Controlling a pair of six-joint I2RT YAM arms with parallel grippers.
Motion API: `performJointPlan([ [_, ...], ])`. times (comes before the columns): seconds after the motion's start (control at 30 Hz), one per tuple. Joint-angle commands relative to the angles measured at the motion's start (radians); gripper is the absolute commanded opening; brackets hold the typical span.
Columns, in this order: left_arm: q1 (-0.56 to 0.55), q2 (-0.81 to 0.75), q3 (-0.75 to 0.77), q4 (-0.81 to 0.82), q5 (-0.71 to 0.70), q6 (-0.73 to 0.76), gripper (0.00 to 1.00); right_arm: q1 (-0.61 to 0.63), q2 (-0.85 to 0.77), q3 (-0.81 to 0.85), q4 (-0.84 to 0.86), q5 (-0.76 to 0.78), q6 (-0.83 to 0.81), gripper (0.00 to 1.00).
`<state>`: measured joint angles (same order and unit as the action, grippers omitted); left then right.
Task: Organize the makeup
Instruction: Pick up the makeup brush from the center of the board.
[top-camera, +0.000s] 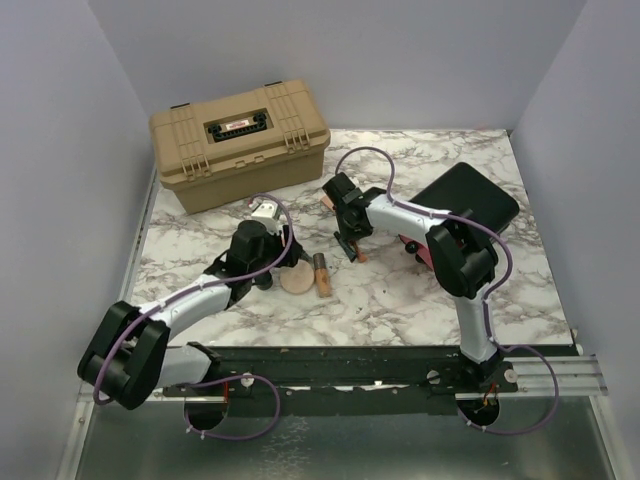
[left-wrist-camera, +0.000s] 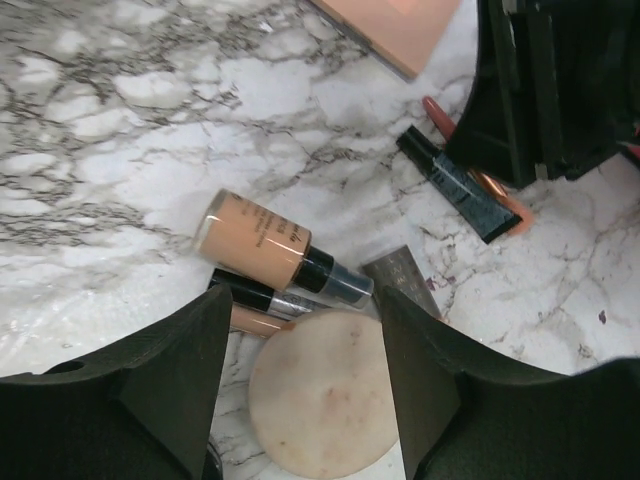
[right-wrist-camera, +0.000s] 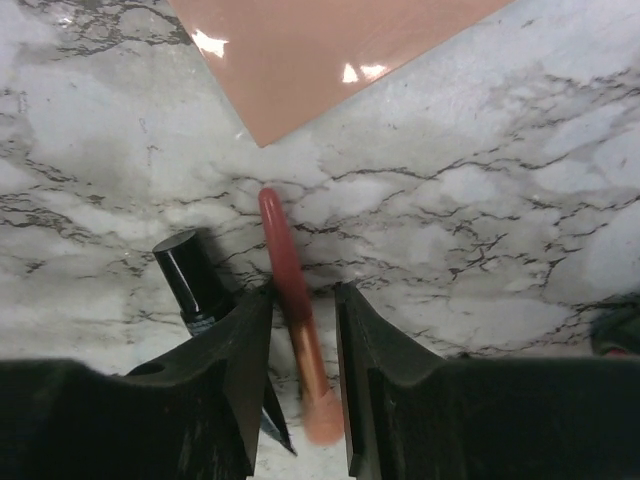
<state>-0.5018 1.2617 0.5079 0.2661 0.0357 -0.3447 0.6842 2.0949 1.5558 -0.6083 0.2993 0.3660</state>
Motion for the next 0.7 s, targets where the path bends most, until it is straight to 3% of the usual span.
performJointPlan([
  [0.0, 0.009, -0.081, -0.039, 0.02, -0.181, -0.058, 0.64, -0.004, 0.005, -0.027, 0.003, -0.044, -0.008, 0.31],
  [0.13, 0.013, -0.135, -0.063, 0.022, -0.281, -0.107, 0.64, -0.003, 0.009, -0.051, -0.009, -0.062, -0.009, 0.28],
  [0.27, 0.012, -0.192, -0.086, 0.039, -0.324, -0.149, 0.64, -0.003, -0.006, -0.051, -0.017, -0.061, -0.025, 0.12],
  [0.67, 0.013, -0.289, -0.127, 0.086, -0.308, -0.207, 0.65, -0.002, -0.163, -0.088, -0.051, -0.053, -0.043, 0.05],
])
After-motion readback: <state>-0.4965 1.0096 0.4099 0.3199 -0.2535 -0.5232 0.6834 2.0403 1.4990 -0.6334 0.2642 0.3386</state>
